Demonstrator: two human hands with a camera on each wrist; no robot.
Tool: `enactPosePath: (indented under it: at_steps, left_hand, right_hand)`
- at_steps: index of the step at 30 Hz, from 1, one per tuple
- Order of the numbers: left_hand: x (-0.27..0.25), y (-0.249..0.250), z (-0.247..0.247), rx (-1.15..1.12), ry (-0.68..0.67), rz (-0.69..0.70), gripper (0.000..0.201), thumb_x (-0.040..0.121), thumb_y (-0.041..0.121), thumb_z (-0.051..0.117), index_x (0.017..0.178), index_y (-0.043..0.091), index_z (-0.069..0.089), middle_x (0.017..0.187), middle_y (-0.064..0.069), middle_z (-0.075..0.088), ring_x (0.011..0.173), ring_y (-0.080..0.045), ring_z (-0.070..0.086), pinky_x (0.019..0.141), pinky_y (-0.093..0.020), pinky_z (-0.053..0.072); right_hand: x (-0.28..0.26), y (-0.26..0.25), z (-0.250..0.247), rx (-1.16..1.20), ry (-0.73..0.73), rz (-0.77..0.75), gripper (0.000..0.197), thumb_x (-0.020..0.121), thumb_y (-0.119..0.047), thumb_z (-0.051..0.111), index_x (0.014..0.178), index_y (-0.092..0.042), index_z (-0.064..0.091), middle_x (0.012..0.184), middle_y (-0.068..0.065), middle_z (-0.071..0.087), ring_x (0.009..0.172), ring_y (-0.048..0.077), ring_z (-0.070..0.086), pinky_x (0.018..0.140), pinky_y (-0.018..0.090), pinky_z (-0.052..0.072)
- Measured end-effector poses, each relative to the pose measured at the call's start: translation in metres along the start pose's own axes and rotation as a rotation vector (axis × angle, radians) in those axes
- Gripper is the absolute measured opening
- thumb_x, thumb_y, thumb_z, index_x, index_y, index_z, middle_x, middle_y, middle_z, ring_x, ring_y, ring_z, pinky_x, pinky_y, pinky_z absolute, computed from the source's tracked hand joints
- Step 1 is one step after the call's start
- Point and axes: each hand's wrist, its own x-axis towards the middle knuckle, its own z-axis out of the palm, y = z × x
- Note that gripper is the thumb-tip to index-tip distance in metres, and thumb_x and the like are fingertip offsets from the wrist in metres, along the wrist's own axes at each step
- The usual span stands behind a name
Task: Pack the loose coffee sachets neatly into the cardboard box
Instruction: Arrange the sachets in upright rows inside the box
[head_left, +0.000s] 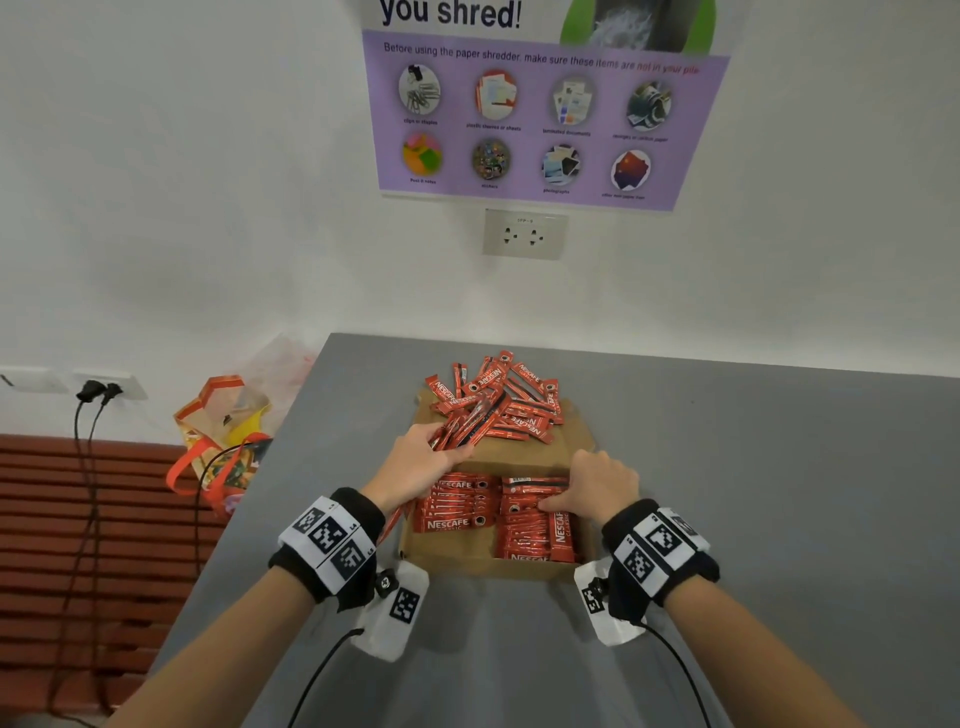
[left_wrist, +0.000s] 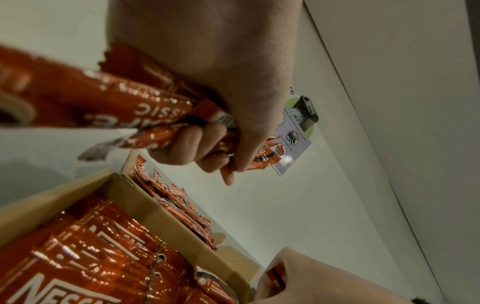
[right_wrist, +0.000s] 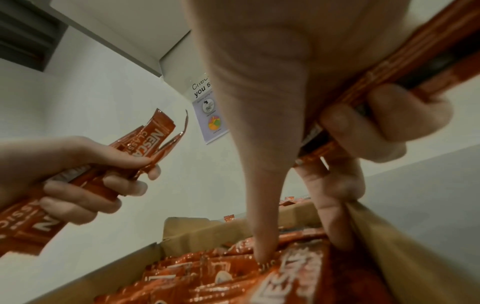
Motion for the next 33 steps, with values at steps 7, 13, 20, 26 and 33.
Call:
enactPosePath:
  at_steps: [7,13,20,26,33]
  left_hand:
    - [0.002,-0.004,-0.002,0.013,-0.015,0.004,0.014,0.091,0.024,0.059,0.079,0.022,0.053,0.053,0.008,0.049,0.034,-0.001,0.039,0.037,-0.017,0.029]
    - [0.003,-0.006,-0.003,0.043,-0.035,0.004,0.011,0.091,0.026,0.059,0.081,0.023,0.054,0.057,0.005,0.049,0.036,-0.003,0.040,0.038,-0.018,0.031]
    - [0.009,-0.010,-0.009,0.053,0.113,0.010,0.011,0.090,0.027,0.060,0.087,0.016,0.062,0.072,0.000,0.063,0.069,-0.016,0.062,0.066,-0.025,0.050]
    - [0.012,-0.022,-0.015,0.307,0.256,-0.014,0.021,0.090,0.028,0.059,0.071,0.019,0.059,0.079,-0.001,0.064,0.074,-0.019,0.059,0.062,-0.027,0.044]
    - [0.012,-0.040,-0.017,0.357,0.167,-0.103,0.023,0.090,0.026,0.058,0.068,0.021,0.053,0.082,-0.003,0.063,0.076,-0.019,0.057,0.061,-0.024,0.038]
  right_hand:
    - [0.002,-0.001,0.000,0.015,-0.038,0.024,0.053,0.075,-0.053,0.069,0.107,-0.014,0.052,0.106,0.001,0.063,0.098,0.019,0.062,0.074,0.028,0.042]
    - [0.015,0.009,-0.002,0.271,-0.147,0.002,0.029,0.079,-0.035,0.068,0.075,-0.015,0.047,0.084,0.001,0.059,0.078,0.017,0.060,0.072,0.030,0.051]
    - [-0.011,-0.020,-0.035,0.666,0.000,-0.330,0.020,0.086,-0.026,0.065,0.073,-0.014,0.056,0.066,-0.009,0.051,0.059,0.001,0.045,0.052,0.009,0.034]
    - [-0.014,-0.063,0.002,0.800,0.024,-0.379,0.019,0.082,-0.016,0.071,0.090,-0.018,0.053,0.074,-0.010,0.055,0.064,0.000,0.049,0.058,0.011,0.036]
    - [-0.018,-0.074,0.024,0.594,-0.015,-0.398,0.019,0.079,-0.022,0.073,0.082,-0.025,0.054,0.091,-0.005,0.063,0.084,0.013,0.057,0.072,0.026,0.046]
